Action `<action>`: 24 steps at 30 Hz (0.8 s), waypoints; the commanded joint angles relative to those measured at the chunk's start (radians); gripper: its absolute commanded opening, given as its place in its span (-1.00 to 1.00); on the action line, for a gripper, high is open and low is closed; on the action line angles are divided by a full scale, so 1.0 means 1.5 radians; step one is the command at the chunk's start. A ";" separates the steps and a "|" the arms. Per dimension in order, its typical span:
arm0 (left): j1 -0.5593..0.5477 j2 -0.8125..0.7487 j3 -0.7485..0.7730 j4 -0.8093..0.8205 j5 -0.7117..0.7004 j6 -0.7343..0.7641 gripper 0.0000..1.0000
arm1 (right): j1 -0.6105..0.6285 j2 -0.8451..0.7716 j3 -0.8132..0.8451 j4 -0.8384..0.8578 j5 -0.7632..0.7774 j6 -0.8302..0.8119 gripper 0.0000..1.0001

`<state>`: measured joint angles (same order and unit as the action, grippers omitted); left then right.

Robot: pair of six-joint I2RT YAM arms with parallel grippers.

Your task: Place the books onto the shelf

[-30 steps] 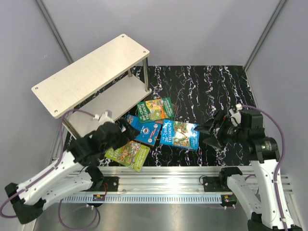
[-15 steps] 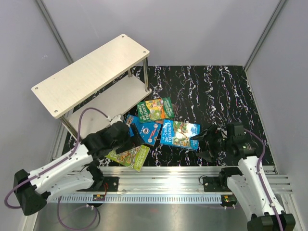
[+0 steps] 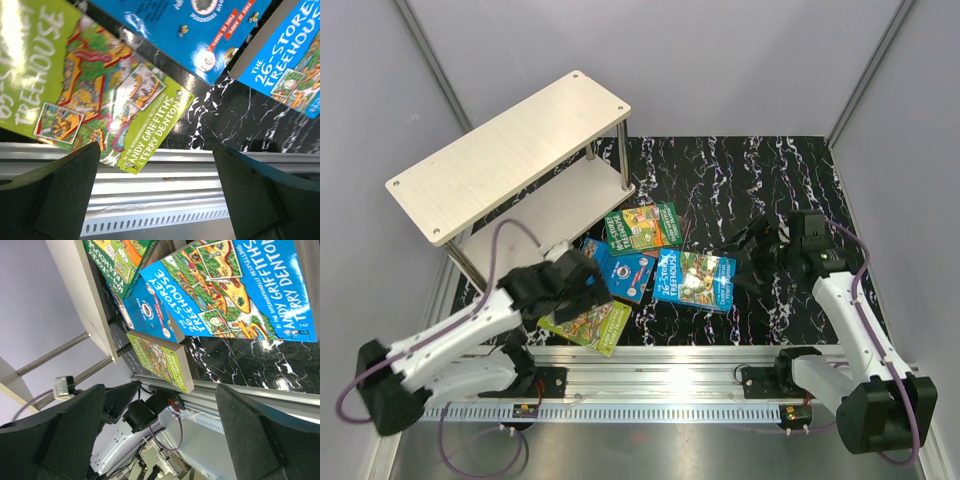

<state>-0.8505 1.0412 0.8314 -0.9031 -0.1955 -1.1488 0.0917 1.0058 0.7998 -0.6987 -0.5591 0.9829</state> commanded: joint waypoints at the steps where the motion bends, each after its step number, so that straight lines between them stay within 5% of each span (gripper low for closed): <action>1: -0.002 -0.123 -0.097 -0.104 0.001 -0.152 0.97 | 0.007 0.000 0.012 -0.008 0.011 -0.028 1.00; 6: -0.003 -0.189 -0.247 -0.037 0.046 -0.223 0.97 | 0.010 0.008 -0.008 -0.002 -0.009 -0.034 1.00; 11: -0.031 -0.141 -0.298 0.073 0.031 -0.280 0.97 | 0.010 0.042 0.037 -0.064 -0.012 -0.109 1.00; 24: -0.191 0.084 -0.182 0.139 -0.091 -0.440 0.97 | 0.015 0.008 0.043 -0.161 -0.025 -0.184 1.00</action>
<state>-1.1107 1.1118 0.5095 -0.6819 -0.2401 -1.7401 0.0994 1.0550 0.8478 -0.8890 -0.5694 0.7494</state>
